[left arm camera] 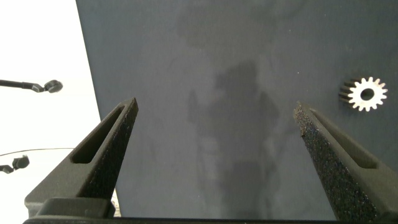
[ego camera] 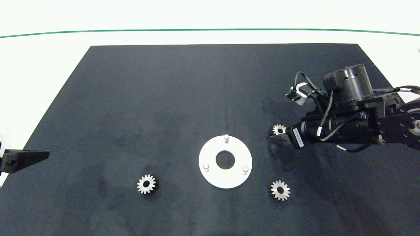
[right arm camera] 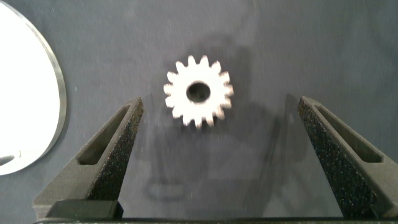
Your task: Install three planetary gears onto the carrier pins
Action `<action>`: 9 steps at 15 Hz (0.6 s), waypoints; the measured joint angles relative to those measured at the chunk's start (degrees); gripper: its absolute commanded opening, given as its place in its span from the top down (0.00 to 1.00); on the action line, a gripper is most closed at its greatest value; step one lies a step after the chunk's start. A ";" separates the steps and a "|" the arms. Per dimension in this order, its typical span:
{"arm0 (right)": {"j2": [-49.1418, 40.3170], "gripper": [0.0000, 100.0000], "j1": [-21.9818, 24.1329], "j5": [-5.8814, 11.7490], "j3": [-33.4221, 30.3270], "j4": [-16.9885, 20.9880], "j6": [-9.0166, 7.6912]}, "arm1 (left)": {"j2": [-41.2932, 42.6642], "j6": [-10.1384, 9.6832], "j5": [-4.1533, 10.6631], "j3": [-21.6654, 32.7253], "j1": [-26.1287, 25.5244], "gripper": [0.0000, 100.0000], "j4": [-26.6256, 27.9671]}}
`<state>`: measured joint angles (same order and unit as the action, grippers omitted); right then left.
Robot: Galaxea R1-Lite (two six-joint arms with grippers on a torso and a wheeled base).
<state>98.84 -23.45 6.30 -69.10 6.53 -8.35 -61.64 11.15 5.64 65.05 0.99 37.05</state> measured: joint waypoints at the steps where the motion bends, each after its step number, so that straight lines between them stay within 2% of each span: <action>1: 0.61 0.03 -0.13 -0.05 -0.74 -0.01 -0.40 | 0.39 0.06 0.02 -0.02 -0.09 0.00 0.00; 6: 2.73 0.13 -1.57 -0.11 -2.46 -0.01 -0.41 | 1.77 0.24 0.02 -0.24 -1.04 0.00 -0.11; 9: 3.45 0.19 -1.79 -0.11 -2.43 0.00 -0.33 | 2.51 1.46 0.02 -0.52 -1.08 0.00 -0.06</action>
<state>102.29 -25.25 6.19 -71.52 6.53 -8.68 -59.12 12.62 5.67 64.52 -0.10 36.99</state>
